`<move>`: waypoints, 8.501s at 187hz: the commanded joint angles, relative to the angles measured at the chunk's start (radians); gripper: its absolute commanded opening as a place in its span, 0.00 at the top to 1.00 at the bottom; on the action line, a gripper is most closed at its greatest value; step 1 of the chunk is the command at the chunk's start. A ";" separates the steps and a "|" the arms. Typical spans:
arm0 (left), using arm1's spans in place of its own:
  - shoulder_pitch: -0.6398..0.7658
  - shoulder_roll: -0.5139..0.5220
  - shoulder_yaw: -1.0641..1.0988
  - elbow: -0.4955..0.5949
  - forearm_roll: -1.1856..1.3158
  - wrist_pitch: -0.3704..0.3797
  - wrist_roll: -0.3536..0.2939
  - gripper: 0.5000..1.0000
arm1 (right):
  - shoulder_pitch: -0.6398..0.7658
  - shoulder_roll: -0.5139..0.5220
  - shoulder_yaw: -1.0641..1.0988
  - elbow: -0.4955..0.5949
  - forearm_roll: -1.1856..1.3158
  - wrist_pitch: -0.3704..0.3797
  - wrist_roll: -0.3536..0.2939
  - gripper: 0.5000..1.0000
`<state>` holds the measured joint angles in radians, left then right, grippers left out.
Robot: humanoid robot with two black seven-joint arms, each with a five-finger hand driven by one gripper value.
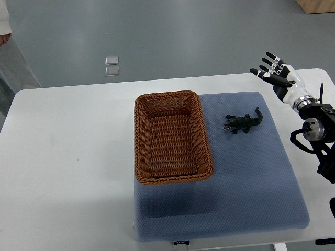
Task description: Place crocodile in brown basket with right hand
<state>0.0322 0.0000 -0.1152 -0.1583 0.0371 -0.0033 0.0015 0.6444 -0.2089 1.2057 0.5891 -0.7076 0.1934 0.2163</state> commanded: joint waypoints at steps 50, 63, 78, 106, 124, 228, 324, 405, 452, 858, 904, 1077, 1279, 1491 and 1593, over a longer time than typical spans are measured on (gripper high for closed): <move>0.003 0.000 -0.001 0.002 -0.002 0.002 0.000 0.00 | 0.000 -0.001 0.000 0.000 0.000 0.001 0.000 0.14; 0.002 0.000 0.002 0.000 -0.002 0.002 0.000 0.00 | 0.000 -0.001 0.000 0.000 -0.001 0.001 0.000 0.14; 0.002 0.000 0.002 0.002 -0.002 0.002 0.000 0.00 | 0.000 -0.001 -0.003 0.002 -0.001 0.003 0.000 0.14; 0.002 0.000 0.002 0.002 -0.002 0.002 0.000 0.00 | -0.005 -0.003 -0.003 0.002 -0.001 0.003 0.000 0.14; 0.002 0.000 0.003 0.000 -0.002 0.002 0.000 0.00 | -0.003 -0.006 0.000 0.002 0.000 0.003 0.000 0.14; 0.002 0.000 0.003 0.002 -0.002 0.002 0.000 0.00 | 0.001 -0.009 0.000 0.002 -0.001 0.001 0.000 0.14; 0.002 0.000 0.003 0.002 -0.002 0.002 0.000 0.00 | -0.005 -0.020 0.000 0.008 -0.001 0.001 0.000 0.14; 0.002 0.000 0.003 0.002 -0.002 0.002 0.000 0.00 | -0.003 -0.018 -0.006 0.012 -0.001 0.003 0.000 0.14; 0.002 0.000 0.003 0.002 -0.002 0.002 0.000 0.00 | -0.002 -0.021 -0.009 0.014 -0.006 0.004 -0.002 0.14; 0.002 0.000 0.003 0.002 -0.002 0.002 0.000 0.00 | 0.199 -0.316 -0.913 0.253 -0.897 -0.132 0.100 0.17; 0.002 0.000 0.003 0.002 -0.002 0.002 0.000 0.00 | 0.207 -0.299 -0.928 0.253 -0.897 -0.150 0.097 0.18; 0.002 0.000 0.003 0.002 -0.002 0.002 0.000 0.00 | 0.224 -0.294 -0.985 0.239 -0.906 -0.198 0.097 0.26; 0.002 0.000 0.003 0.002 -0.002 0.002 0.000 0.00 | 0.244 -0.296 -1.026 0.227 -0.943 -0.232 0.071 1.00; 0.002 0.000 0.003 0.002 -0.002 0.002 0.000 0.00 | 0.451 -0.132 -1.011 0.426 -0.928 -0.269 0.086 1.00; 0.002 0.000 0.003 0.002 -0.002 0.002 0.000 0.00 | 0.362 -0.010 -1.026 0.345 -0.944 -0.270 0.084 0.39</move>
<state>0.0337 0.0000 -0.1120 -0.1565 0.0353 -0.0015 0.0015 1.0220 -0.2214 0.1780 0.9375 -1.6519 -0.0751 0.3006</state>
